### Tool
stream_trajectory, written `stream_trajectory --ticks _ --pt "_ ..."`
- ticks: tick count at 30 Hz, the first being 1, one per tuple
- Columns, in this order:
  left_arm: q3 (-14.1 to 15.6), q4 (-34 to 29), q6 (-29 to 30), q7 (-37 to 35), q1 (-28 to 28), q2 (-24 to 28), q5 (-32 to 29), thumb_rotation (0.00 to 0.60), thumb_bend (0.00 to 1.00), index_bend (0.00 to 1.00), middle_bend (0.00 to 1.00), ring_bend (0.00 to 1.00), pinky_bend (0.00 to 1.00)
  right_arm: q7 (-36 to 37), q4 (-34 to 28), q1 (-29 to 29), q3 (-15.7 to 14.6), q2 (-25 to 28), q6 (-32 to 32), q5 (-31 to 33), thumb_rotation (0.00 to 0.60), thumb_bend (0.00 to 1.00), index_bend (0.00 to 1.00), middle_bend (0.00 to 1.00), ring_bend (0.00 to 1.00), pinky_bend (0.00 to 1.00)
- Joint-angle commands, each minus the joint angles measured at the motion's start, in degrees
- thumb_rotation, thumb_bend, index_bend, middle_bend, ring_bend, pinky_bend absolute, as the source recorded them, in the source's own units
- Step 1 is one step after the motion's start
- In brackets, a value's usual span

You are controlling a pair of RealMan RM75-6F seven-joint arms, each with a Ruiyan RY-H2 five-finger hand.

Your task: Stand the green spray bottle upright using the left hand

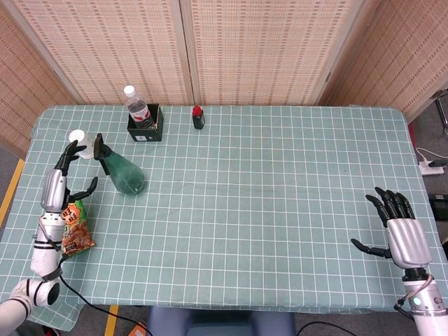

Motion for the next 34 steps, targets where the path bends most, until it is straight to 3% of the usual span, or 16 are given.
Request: stream_trajectory --ticks 1,4,7,10,12,15,21,28,34 --pt "3.08 -6.85 -0.55 21.74 2.26 6.76 1.06 0.6 0.38 0.15 0.15 0.13 0.21 2.06 0.87 -0.04 -0.48 0.36 0.3 -1.52 0.6 0.06 0.17 0.04 0.0 0.03" --pt "6.08 -12.92 -2.75 42.65 3.0 12.12 1.48 0.6 0.38 0.24 0.16 0.13 0.19 3.64 1.5 -0.1 -0.67 0.51 0.5 -2.28 0.6 0.06 0.17 0.05 0.0 0.03" --pt "7.47 -24.99 -5.41 62.87 4.88 18.19 -2.97 0.6 0.37 0.13 0.09 0.06 0.17 4.49 1.66 -0.05 -0.84 0.85 0.17 -2.52 0.6 0.06 0.17 0.05 0.0 0.03" --pt "6.51 -36.89 -4.18 74.16 7.31 20.7 -10.15 0.6 0.38 0.04 0.02 0.0 0.13 4.86 1.62 -0.09 -0.84 0.94 0.22 -2.7 0.6 0.06 0.17 0.05 0.0 0.03" --pt "6.2 -41.66 -3.19 79.02 8.26 21.72 -13.59 0.6 0.37 0.01 0.0 0.0 0.11 4.98 1.55 -0.09 -0.86 0.97 0.24 -2.82 0.6 0.06 0.17 0.05 0.0 0.03" --pt "6.19 -45.37 -1.73 78.96 9.0 23.11 -12.8 0.6 0.37 0.0 0.0 0.0 0.1 4.87 1.52 -0.02 -0.83 0.93 0.2 -2.95 0.6 0.06 0.17 0.05 0.0 0.03" --pt "6.9 -44.63 -5.97 76.8 9.22 24.83 -15.06 0.6 0.37 0.0 0.0 0.0 0.1 5.1 1.22 0.11 -0.83 1.04 -0.02 -3.18 0.6 0.06 0.17 0.05 0.0 0.03" --pt "6.34 -42.67 -3.45 70.63 9.75 23.67 -9.9 0.6 0.36 0.0 0.0 0.0 0.1 4.8 1.31 0.05 -0.63 0.91 -0.06 -2.72 0.6 0.06 0.17 0.05 0.0 0.03" --pt "5.85 -41.61 -3.96 67.6 9.9 23.22 -9.39 0.6 0.33 0.0 0.0 0.0 0.1 4.42 1.11 0.05 -0.58 0.92 -0.13 -2.63 0.6 0.06 0.17 0.05 0.0 0.03"
